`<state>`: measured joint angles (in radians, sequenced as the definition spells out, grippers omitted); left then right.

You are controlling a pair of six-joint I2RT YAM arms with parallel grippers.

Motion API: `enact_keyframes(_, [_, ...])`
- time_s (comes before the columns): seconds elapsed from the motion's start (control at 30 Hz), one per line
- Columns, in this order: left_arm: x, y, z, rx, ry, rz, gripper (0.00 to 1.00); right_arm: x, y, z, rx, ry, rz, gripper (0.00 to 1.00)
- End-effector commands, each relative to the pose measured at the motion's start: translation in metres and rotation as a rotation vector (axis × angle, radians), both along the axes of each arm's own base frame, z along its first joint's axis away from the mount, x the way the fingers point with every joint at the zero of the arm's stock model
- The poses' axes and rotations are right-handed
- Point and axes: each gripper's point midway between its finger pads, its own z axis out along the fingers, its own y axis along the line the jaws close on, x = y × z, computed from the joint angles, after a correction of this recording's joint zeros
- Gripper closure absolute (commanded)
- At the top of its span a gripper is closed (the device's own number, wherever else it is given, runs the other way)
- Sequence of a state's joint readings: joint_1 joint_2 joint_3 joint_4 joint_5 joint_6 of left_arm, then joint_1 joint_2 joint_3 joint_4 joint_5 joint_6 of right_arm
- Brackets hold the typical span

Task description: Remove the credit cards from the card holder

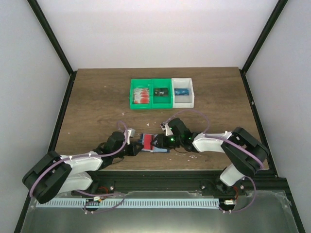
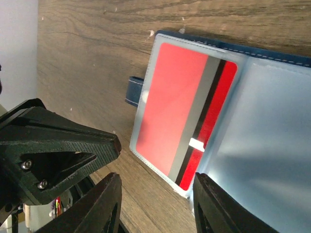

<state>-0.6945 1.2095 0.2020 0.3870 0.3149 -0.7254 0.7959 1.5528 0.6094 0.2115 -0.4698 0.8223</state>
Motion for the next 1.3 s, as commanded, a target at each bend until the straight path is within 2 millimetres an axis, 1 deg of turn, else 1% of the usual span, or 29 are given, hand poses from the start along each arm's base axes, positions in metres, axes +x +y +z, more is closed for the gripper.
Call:
enact_keyframes(0.0, [0.005,0.003,-0.002,0.029,-0.032,0.014,1.00,0.011,0.010,0.007,0.016,-0.021,-0.028,0.58])
enact_keyframes(0.13, [0.004,0.007,-0.006,0.037,-0.032,0.023,1.00,0.011,0.011,0.002,0.017,-0.004,-0.032,0.58])
enact_keyframes(0.3, [0.003,0.006,-0.008,0.031,-0.035,0.021,1.00,0.013,0.012,-0.003,0.010,0.017,-0.046,0.58])
enact_keyframes(0.57, [0.001,0.007,-0.016,0.031,-0.024,0.018,1.00,0.015,0.013,-0.003,0.007,0.028,-0.058,0.59])
enact_keyframes(0.77, [0.001,0.010,-0.026,0.059,0.012,0.038,1.00,0.014,0.010,-0.017,-0.016,0.061,-0.088,0.61])
enact_keyframes(0.93, [-0.002,0.011,-0.033,0.068,0.042,0.036,1.00,0.016,0.009,-0.022,-0.024,0.057,-0.101,0.62])
enact_keyframes(1.07, [-0.002,0.010,-0.032,0.065,0.043,0.034,1.00,0.015,0.009,-0.021,-0.003,0.046,-0.101,0.62])
enact_keyframes(1.17, [-0.003,0.010,-0.031,0.065,0.043,0.033,1.00,0.015,0.010,-0.015,0.033,0.027,-0.103,0.65])
enact_keyframes(1.27, [-0.003,0.010,-0.031,0.061,0.045,0.031,1.00,0.014,0.011,-0.015,0.049,0.021,-0.097,0.68])
